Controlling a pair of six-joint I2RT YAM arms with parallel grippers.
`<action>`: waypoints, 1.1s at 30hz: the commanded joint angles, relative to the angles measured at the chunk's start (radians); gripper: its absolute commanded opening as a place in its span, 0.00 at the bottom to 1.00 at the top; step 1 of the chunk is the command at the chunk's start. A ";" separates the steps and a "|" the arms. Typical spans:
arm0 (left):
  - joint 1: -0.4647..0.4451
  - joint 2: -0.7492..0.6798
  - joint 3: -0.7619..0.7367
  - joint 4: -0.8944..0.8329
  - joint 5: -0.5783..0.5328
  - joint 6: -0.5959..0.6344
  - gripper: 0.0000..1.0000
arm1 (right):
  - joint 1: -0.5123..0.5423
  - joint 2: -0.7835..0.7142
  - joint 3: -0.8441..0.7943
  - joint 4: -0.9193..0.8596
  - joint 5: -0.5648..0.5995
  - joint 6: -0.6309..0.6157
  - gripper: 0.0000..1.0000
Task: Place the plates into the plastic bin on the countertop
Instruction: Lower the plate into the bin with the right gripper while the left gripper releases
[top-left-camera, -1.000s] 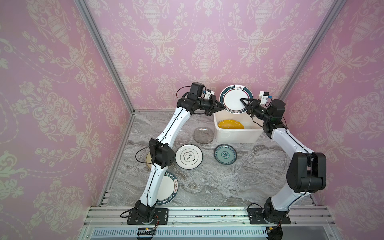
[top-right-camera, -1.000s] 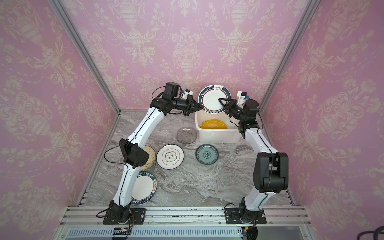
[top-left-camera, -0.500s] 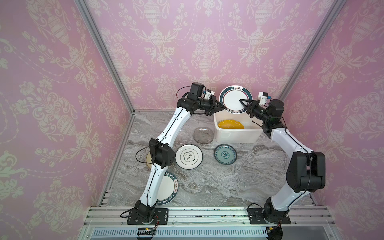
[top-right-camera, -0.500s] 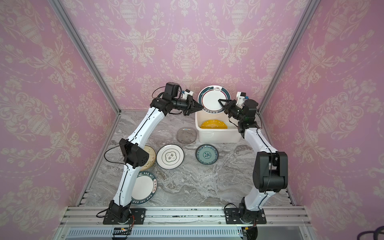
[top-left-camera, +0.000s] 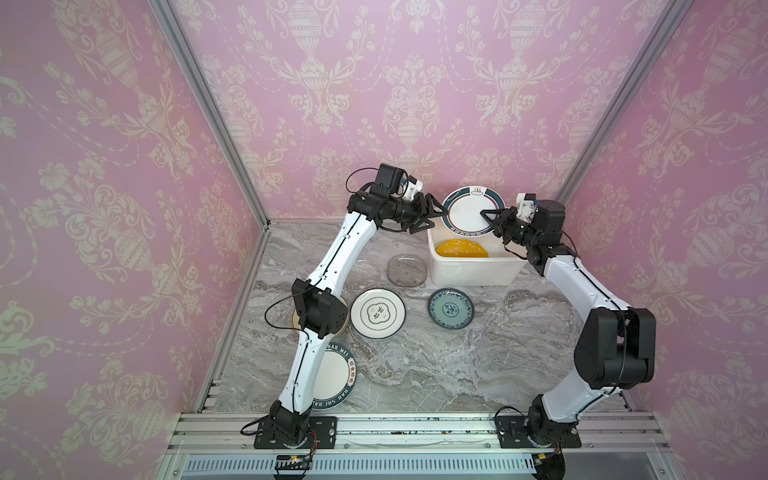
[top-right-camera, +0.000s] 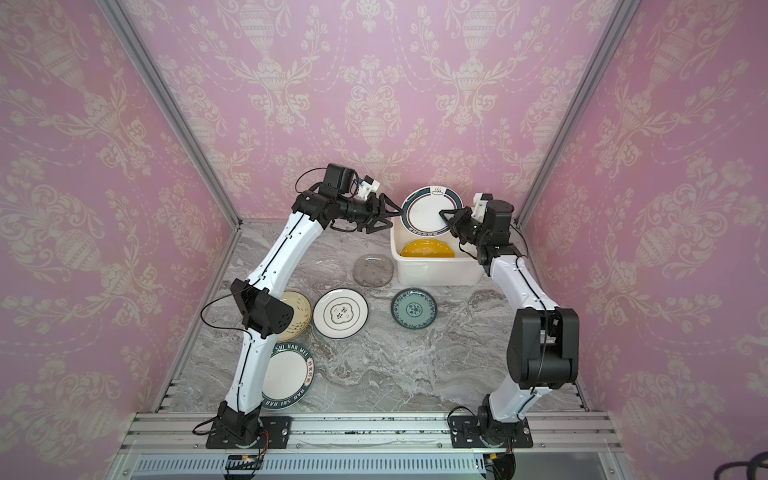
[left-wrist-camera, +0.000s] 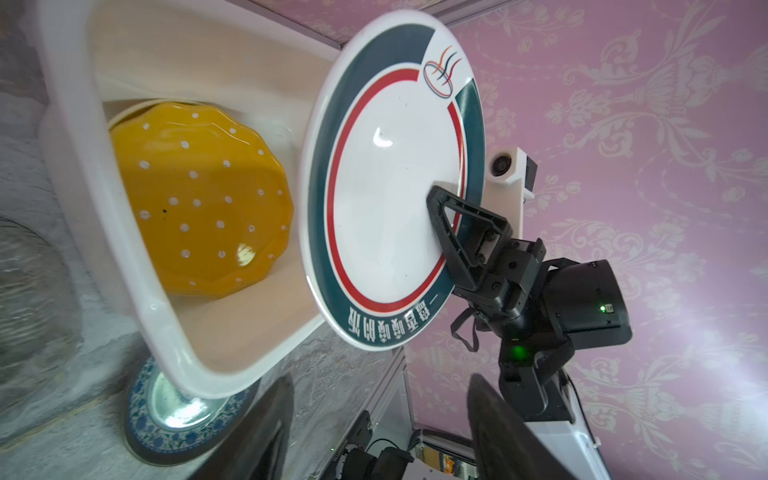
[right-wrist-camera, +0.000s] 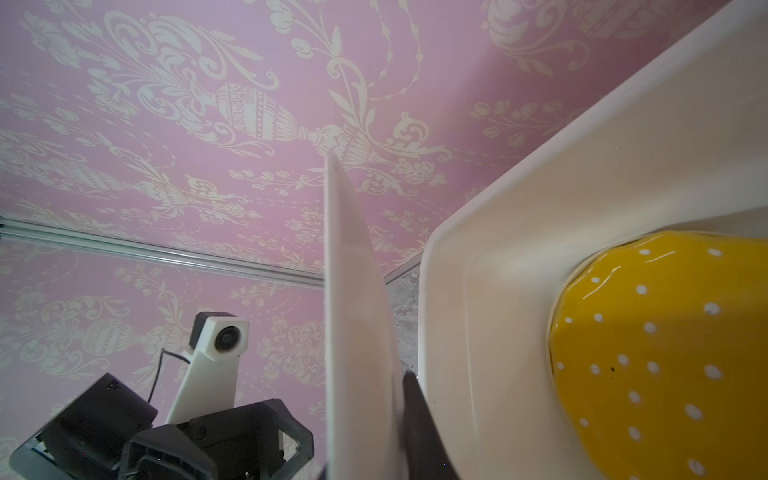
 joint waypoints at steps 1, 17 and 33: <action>0.008 -0.069 0.024 -0.086 -0.117 0.146 0.77 | -0.005 -0.019 0.074 -0.097 0.015 -0.133 0.03; 0.008 -0.120 0.015 -0.133 -0.376 0.290 0.99 | 0.020 0.141 0.204 -0.269 0.058 -0.305 0.02; -0.011 -0.344 -0.397 0.092 -0.591 0.486 0.99 | 0.056 0.336 0.343 -0.434 0.069 -0.426 0.02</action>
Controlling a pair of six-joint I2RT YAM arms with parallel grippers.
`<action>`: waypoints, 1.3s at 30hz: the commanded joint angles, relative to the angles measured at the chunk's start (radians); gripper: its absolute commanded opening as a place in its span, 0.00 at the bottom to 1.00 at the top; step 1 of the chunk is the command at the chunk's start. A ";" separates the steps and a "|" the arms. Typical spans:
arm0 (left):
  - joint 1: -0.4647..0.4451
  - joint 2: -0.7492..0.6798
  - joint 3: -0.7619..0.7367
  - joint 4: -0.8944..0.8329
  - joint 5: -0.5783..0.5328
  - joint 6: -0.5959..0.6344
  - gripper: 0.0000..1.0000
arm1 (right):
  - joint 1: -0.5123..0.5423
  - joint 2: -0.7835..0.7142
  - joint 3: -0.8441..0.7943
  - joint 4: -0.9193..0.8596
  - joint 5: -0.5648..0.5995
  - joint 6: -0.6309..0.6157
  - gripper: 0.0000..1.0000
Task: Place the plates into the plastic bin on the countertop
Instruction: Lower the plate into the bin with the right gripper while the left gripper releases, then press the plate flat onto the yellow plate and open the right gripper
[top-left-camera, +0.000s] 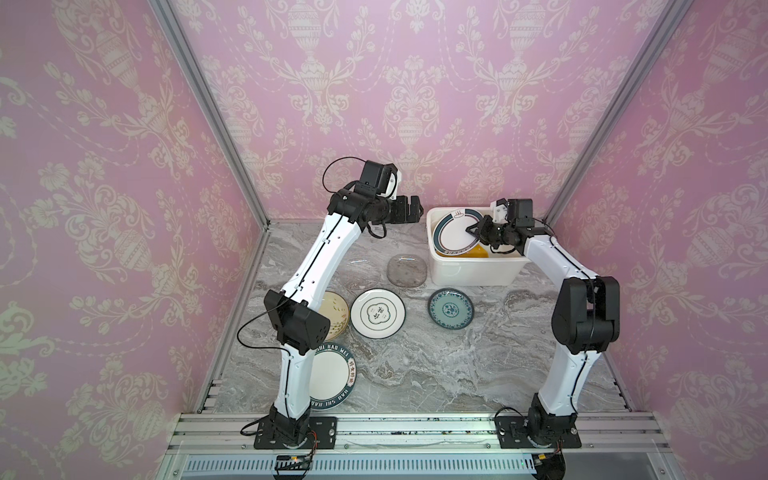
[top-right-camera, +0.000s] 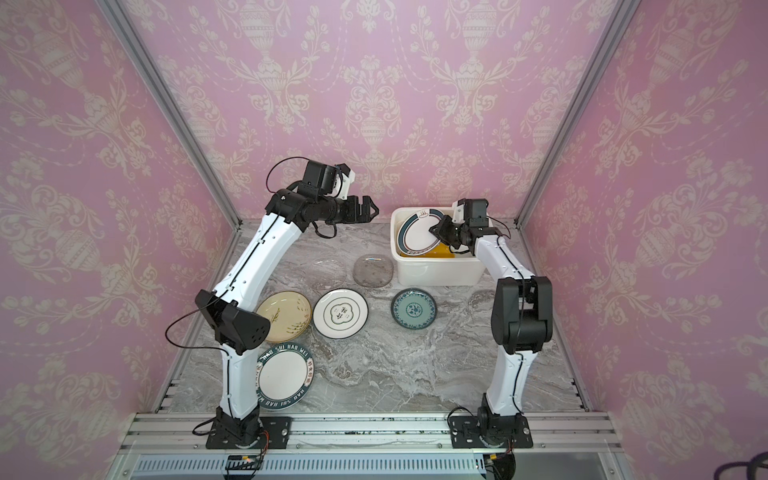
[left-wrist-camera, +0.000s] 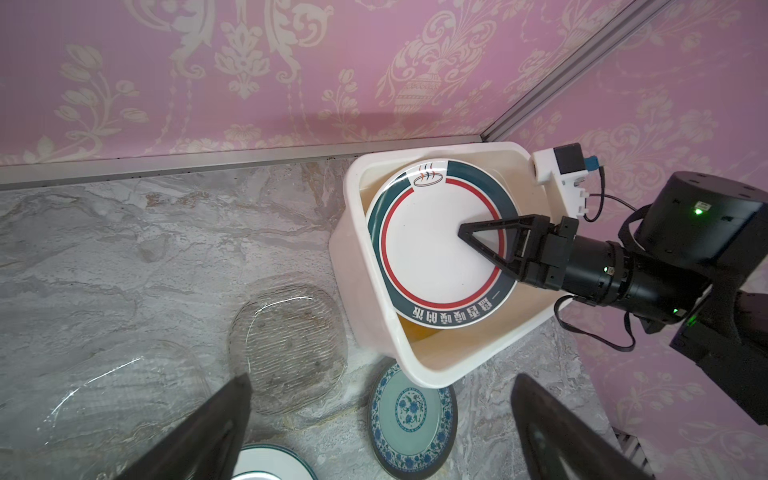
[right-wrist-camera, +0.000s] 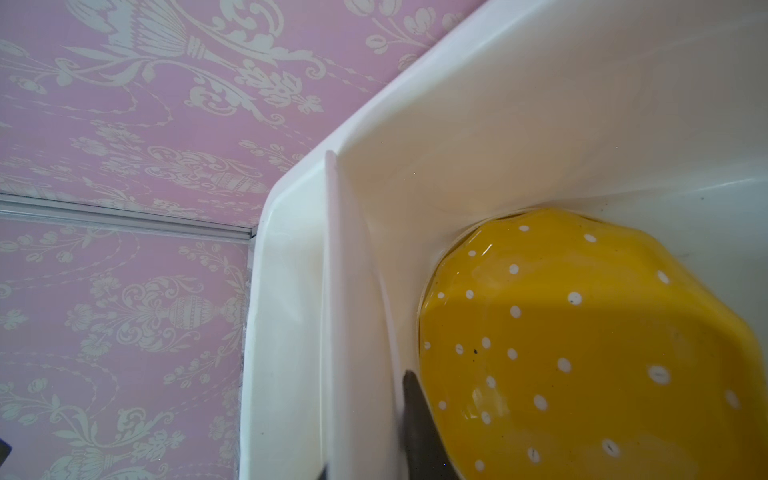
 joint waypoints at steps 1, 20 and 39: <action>-0.008 -0.079 -0.116 0.123 -0.070 0.058 0.99 | 0.008 0.037 0.051 -0.031 -0.013 -0.058 0.02; -0.009 -0.072 -0.153 0.098 -0.094 0.056 0.99 | 0.007 0.223 0.170 -0.112 -0.078 -0.105 0.08; -0.010 -0.017 -0.079 0.046 -0.092 0.035 0.99 | 0.007 0.269 0.174 -0.231 0.048 -0.158 0.41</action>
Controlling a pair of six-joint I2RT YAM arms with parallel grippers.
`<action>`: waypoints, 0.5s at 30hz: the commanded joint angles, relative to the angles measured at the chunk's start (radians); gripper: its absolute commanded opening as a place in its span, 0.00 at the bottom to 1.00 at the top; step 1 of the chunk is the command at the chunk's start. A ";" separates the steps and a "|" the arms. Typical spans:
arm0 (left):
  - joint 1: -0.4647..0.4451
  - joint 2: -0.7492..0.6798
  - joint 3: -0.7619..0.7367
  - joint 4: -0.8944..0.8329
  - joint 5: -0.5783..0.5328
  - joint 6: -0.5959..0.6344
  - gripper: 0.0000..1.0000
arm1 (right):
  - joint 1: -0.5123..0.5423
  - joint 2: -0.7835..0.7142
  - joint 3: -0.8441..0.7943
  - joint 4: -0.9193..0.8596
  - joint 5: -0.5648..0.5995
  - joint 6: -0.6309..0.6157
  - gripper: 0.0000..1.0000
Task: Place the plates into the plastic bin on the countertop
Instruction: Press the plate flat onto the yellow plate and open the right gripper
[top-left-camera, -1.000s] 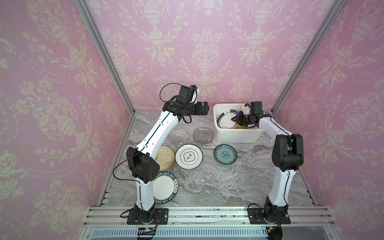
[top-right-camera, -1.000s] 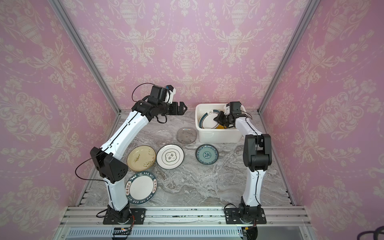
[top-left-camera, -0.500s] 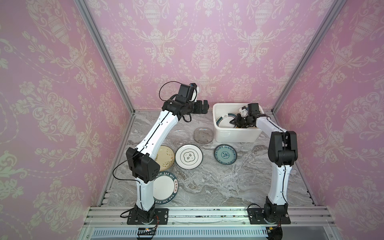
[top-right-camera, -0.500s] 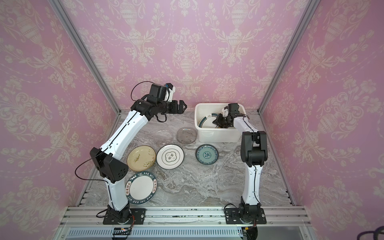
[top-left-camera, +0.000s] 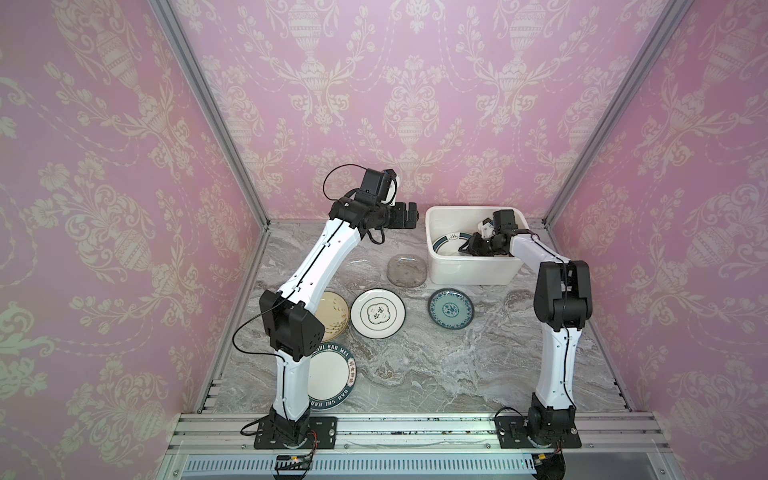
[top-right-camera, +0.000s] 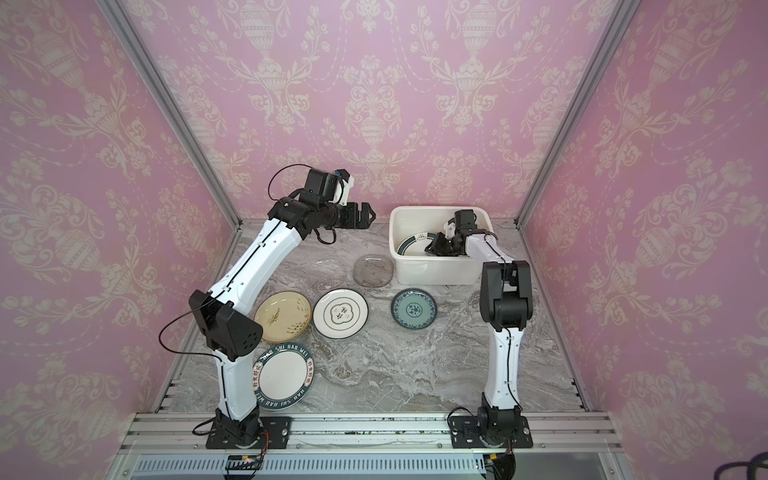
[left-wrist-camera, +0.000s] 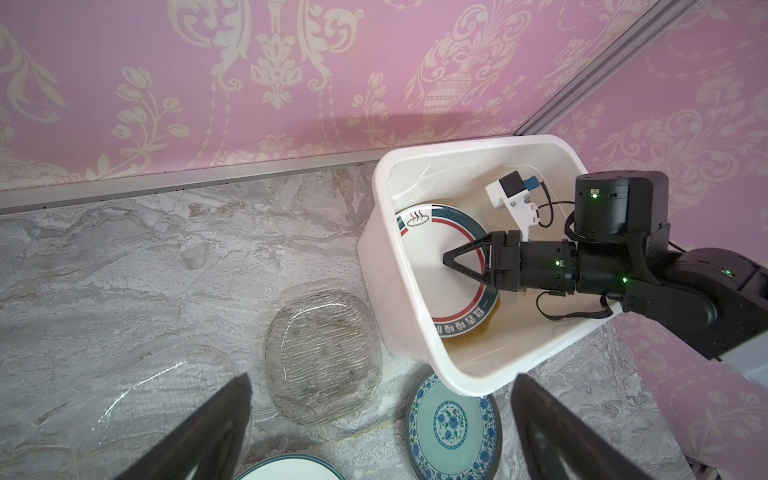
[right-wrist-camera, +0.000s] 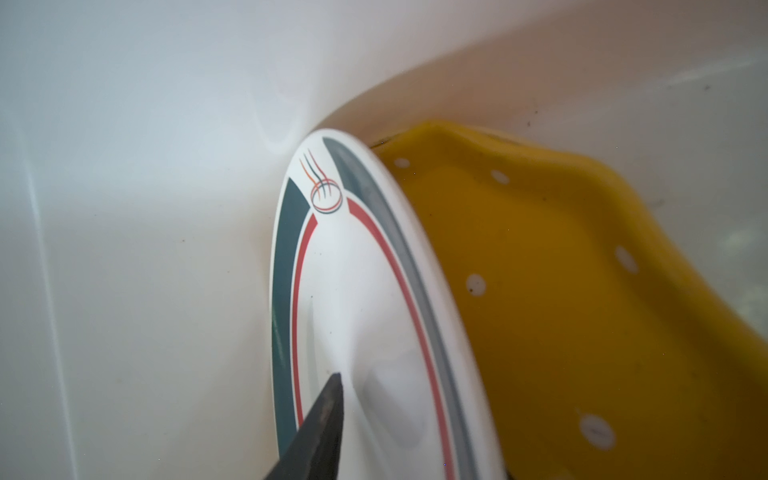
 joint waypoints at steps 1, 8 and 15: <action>-0.006 0.015 0.042 -0.042 -0.021 -0.004 0.99 | 0.008 0.014 0.030 -0.038 0.035 -0.028 0.44; -0.007 0.026 0.051 -0.050 -0.014 -0.011 0.99 | 0.008 0.011 0.034 -0.094 0.103 -0.057 0.55; -0.008 0.035 0.073 -0.069 -0.022 0.001 0.99 | 0.009 0.003 0.037 -0.135 0.170 -0.073 0.67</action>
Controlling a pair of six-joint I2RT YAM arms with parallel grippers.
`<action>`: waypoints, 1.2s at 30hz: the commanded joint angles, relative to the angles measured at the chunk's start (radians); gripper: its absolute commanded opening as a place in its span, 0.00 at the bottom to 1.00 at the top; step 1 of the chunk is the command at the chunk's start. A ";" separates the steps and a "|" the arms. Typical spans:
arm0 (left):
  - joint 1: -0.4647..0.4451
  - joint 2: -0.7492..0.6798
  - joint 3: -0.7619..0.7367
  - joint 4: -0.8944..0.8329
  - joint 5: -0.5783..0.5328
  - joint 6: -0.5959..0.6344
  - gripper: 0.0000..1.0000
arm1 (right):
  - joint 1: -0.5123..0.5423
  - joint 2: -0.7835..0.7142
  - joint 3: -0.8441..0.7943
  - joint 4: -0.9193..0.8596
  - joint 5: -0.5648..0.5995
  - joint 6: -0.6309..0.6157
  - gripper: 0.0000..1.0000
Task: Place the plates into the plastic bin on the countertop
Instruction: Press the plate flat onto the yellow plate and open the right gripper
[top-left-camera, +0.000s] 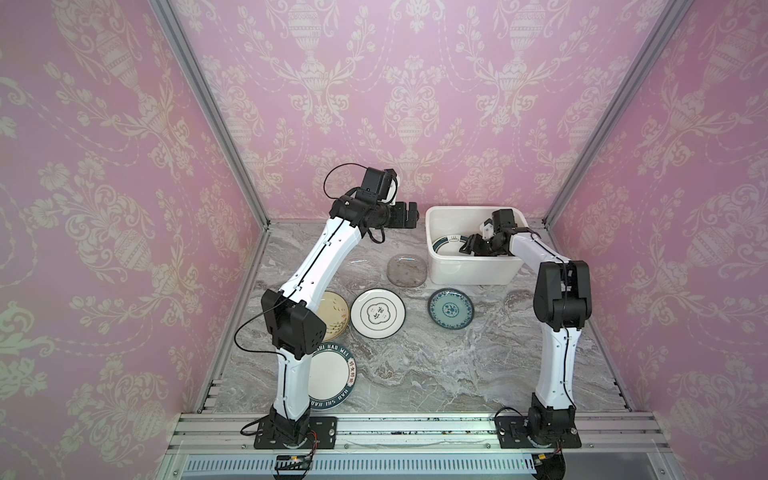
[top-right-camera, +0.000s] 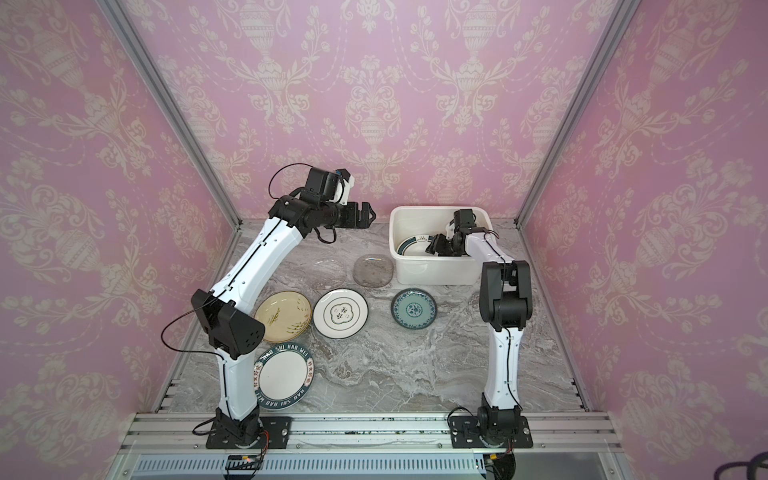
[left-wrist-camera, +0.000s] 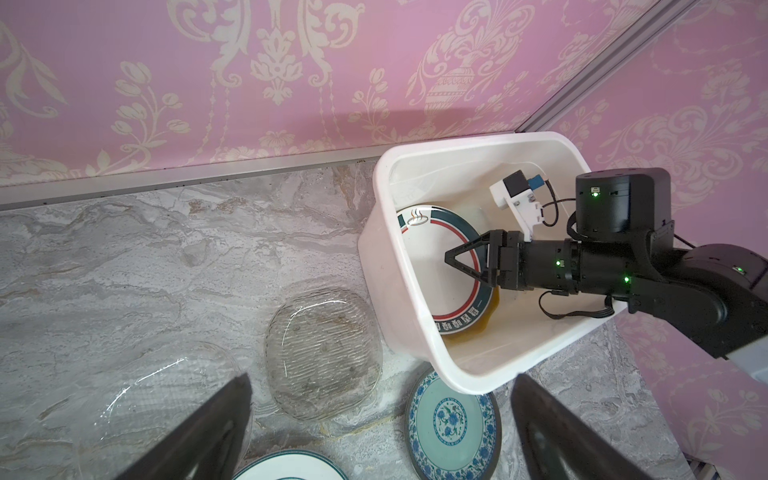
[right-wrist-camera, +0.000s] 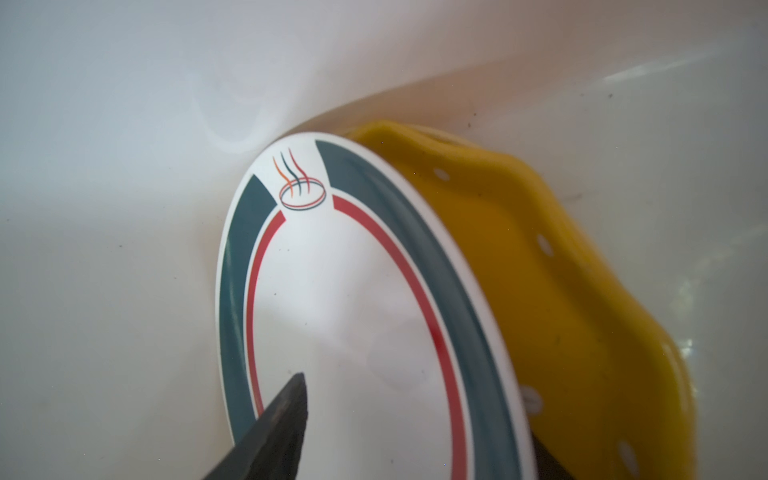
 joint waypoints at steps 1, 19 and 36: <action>-0.007 0.020 0.045 -0.040 -0.024 0.003 0.99 | 0.007 0.000 0.010 -0.070 0.068 -0.022 0.70; -0.005 -0.144 -0.021 -0.029 -0.317 0.125 0.99 | 0.022 -0.145 0.012 -0.186 0.331 -0.088 1.00; 0.096 -0.845 -0.824 0.235 -0.425 -0.166 0.99 | 0.056 -0.557 -0.221 0.175 0.327 0.025 1.00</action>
